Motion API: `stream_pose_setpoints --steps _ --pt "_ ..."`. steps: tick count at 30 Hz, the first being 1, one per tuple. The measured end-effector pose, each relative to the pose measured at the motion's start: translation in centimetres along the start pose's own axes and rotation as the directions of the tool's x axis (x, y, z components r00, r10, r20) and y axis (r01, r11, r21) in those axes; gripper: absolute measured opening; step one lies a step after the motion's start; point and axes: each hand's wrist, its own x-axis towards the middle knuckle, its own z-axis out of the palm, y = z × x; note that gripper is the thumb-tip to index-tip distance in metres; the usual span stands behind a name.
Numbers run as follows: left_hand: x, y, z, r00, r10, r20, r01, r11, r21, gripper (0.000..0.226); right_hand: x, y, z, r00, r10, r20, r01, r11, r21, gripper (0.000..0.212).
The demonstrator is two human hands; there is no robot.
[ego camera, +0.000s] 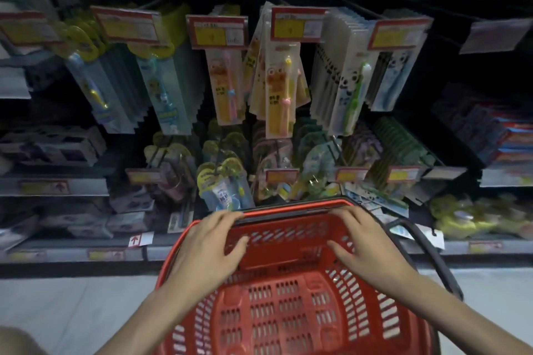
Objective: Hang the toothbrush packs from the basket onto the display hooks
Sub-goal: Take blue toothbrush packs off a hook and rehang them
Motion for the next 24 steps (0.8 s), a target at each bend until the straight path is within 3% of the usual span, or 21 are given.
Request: stream_pose_setpoints --steps 3,8,12,16,24 --pt "-2.3 -2.5 2.8 0.997 0.005 0.077 -0.023 0.97 0.242 0.063 -2.5 3.3 1.7 0.999 0.023 0.044 -0.015 0.985 -0.169 0.061" --pt "-5.5 -6.6 6.2 0.979 -0.003 0.203 -0.106 0.847 0.522 0.077 -5.3 6.5 3.1 0.998 -0.028 0.049 0.042 0.952 -0.305 0.059" --pt "-6.6 -7.4 7.0 0.971 0.032 0.237 -0.175 0.773 0.61 0.073 -6.3 6.7 4.0 0.996 -0.063 0.069 0.085 0.922 -0.378 0.058" --pt "-6.1 -8.2 7.2 0.954 0.031 0.299 -0.236 0.693 0.681 0.084 -6.1 6.1 4.1 0.997 -0.016 0.075 0.044 0.917 -0.395 0.052" --pt "-5.7 -9.2 5.5 0.95 -0.096 0.297 -0.182 0.602 0.778 0.067 -5.5 3.5 5.2 0.995 0.016 0.093 0.025 0.908 -0.418 0.054"
